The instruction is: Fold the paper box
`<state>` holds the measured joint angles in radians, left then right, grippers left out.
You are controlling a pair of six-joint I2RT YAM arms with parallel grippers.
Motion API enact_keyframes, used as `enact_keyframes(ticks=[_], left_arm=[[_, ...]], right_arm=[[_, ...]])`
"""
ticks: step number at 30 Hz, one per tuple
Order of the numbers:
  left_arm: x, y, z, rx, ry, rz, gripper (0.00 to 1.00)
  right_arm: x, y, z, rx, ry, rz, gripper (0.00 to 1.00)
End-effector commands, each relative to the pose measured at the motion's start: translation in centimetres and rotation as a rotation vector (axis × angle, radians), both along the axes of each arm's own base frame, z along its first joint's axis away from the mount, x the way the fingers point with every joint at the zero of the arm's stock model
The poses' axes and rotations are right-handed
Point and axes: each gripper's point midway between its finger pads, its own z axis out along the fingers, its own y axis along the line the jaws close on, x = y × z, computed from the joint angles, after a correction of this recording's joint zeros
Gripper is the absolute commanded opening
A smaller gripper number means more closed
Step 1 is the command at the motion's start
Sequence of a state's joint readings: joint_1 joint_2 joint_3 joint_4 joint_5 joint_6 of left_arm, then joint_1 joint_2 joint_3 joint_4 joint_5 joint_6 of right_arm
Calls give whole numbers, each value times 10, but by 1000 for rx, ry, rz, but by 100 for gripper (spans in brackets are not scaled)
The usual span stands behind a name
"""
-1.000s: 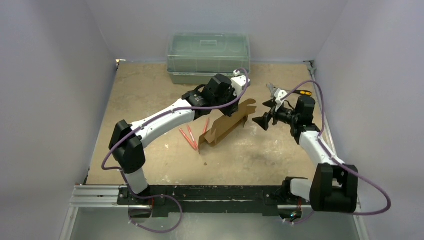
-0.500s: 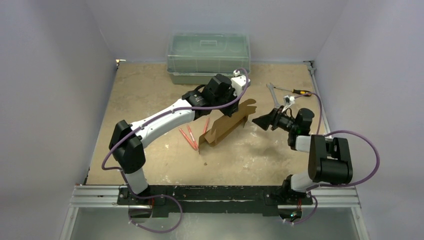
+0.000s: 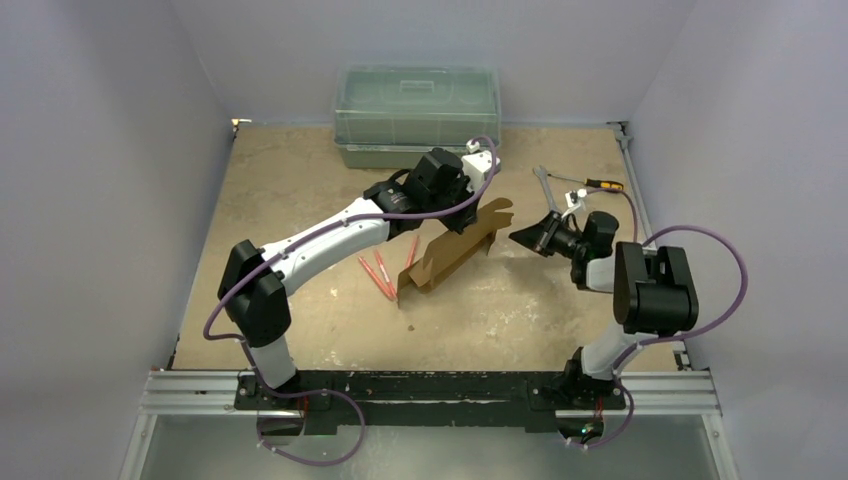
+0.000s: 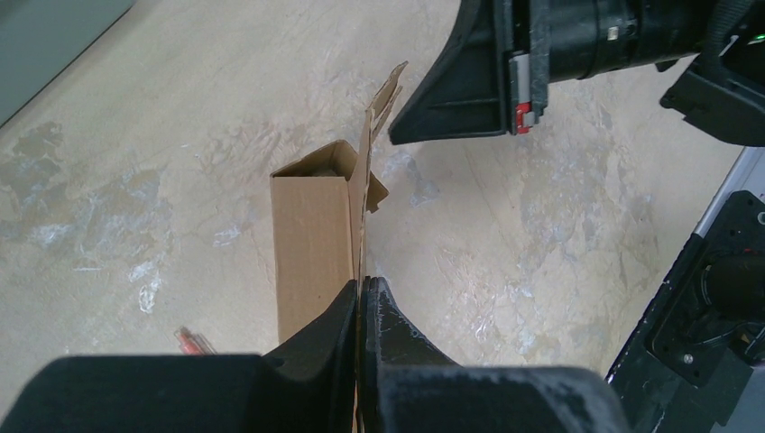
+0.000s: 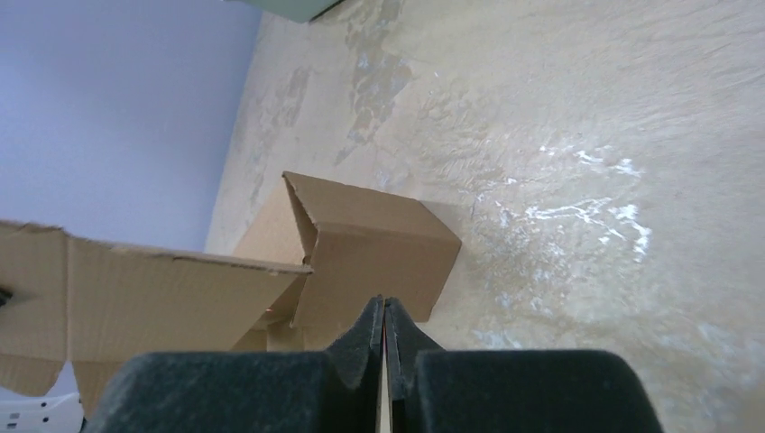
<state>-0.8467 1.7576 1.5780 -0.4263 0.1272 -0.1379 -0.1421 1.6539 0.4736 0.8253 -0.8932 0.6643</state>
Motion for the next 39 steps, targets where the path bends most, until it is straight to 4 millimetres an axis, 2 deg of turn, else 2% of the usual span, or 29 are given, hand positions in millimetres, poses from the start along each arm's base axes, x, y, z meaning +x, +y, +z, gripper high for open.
enact_keyframes(ticks=[1,3,11,12,18,21,26,29,31,34,37,39], left_arm=[[-3,2,-9,12,22,-11,0],[-4,2,-10,14,23,-13,0],[-4,-4,-14,4,41,-27,0],[-4,-4,-15,4,43,-28,0],[-5,-7,-18,-6,58,-33,0],[-5,-9,-17,-22,67,-33,0],[3,-2,-20,-47,101,1,0],[9,5,-21,-56,109,27,0],[12,9,-19,-65,112,36,0],[14,12,-18,-77,116,38,0],[15,12,-19,-86,125,32,0],[16,12,-19,-95,131,29,0]], right_arm=[[12,23,9,27,-14,48,1],[11,33,5,23,7,63,0],[12,51,11,119,17,113,0],[9,58,10,117,20,132,0],[9,67,0,112,49,154,0],[10,74,11,151,35,162,1],[15,75,13,134,13,165,2],[19,67,16,103,-12,160,4],[23,55,21,76,-37,138,7],[34,35,12,-35,-21,94,19],[45,25,-2,-185,5,125,32],[53,28,-2,-229,-5,158,40]])
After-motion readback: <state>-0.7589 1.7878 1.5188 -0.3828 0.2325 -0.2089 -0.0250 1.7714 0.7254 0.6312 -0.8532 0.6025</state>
